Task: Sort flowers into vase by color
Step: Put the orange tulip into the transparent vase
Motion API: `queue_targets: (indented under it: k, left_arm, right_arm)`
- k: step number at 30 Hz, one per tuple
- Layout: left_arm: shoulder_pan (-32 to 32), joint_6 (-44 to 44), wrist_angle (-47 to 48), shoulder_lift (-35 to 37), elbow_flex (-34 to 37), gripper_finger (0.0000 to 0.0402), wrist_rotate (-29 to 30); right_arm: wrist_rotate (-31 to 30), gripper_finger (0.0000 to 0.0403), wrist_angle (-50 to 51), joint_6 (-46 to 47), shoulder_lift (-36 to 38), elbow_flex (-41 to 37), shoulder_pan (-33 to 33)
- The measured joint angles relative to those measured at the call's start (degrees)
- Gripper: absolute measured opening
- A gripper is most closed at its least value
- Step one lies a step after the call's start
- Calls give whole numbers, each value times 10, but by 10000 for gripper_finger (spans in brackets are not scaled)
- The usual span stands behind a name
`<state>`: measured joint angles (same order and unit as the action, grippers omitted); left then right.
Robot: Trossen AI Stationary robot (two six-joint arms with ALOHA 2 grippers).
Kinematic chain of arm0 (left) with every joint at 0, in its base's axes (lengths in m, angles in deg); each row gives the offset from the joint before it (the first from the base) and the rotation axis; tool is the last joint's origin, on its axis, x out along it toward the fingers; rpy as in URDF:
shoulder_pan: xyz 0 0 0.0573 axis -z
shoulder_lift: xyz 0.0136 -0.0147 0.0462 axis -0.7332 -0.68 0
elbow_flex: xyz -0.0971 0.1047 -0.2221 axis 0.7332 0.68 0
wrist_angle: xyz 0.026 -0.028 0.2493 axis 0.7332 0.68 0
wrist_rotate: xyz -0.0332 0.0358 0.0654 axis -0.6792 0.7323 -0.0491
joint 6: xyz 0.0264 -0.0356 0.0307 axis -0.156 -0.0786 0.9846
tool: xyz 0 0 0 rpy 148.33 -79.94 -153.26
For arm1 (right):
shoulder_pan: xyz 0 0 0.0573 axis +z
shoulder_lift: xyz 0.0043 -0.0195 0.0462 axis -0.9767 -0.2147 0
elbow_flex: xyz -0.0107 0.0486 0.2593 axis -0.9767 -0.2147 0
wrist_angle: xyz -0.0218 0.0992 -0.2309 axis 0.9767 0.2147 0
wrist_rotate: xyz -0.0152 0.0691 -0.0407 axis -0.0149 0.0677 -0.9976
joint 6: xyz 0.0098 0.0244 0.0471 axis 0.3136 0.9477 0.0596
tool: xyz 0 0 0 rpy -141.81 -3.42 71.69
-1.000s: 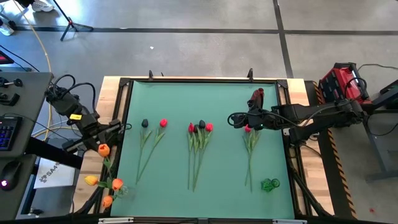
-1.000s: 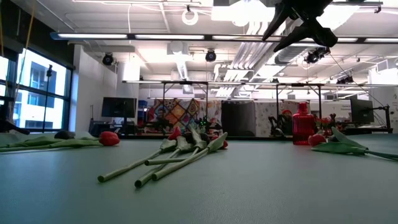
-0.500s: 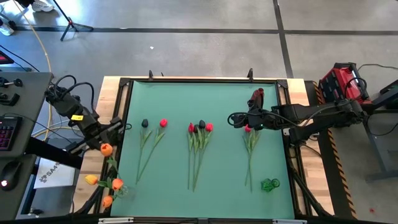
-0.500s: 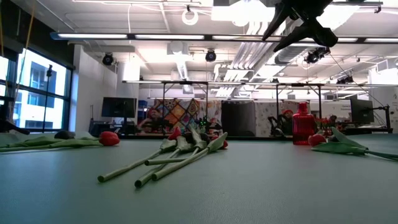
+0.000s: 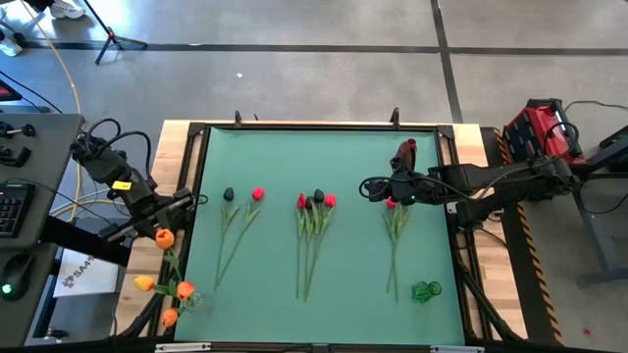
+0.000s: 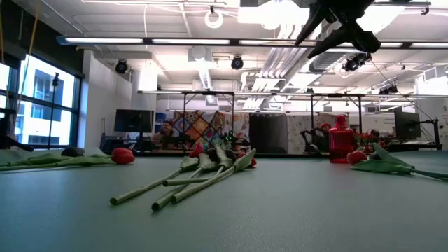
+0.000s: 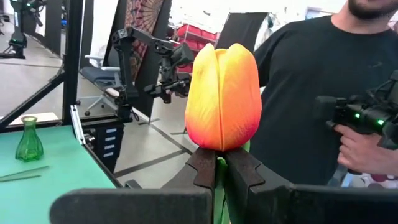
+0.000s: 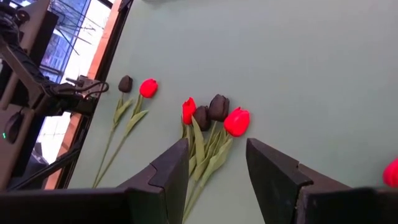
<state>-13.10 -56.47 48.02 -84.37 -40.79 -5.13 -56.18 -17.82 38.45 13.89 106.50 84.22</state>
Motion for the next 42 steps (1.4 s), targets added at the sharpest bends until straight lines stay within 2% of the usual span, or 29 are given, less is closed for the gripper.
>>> queue_targets:
  k: [16,21,26,35,42]
  left_arm:
    - [37,-4,10,-1,43,0,-13]
    - [40,-34,51,-1,43,7,-12]
    - [40,-58,82,-1,43,44,-5]
    - [40,-101,117,-1,43,148,0]
    - [40,-134,101,1,40,179,-32]
  right_arm:
    - [33,149,0,2,0,0,0]
    - [41,149,0,2,0,0,0]
    - [41,149,0,1,0,0,0]
    - [27,149,-1,-8,0,0,0]
    - [13,149,-3,-16,0,0,2]
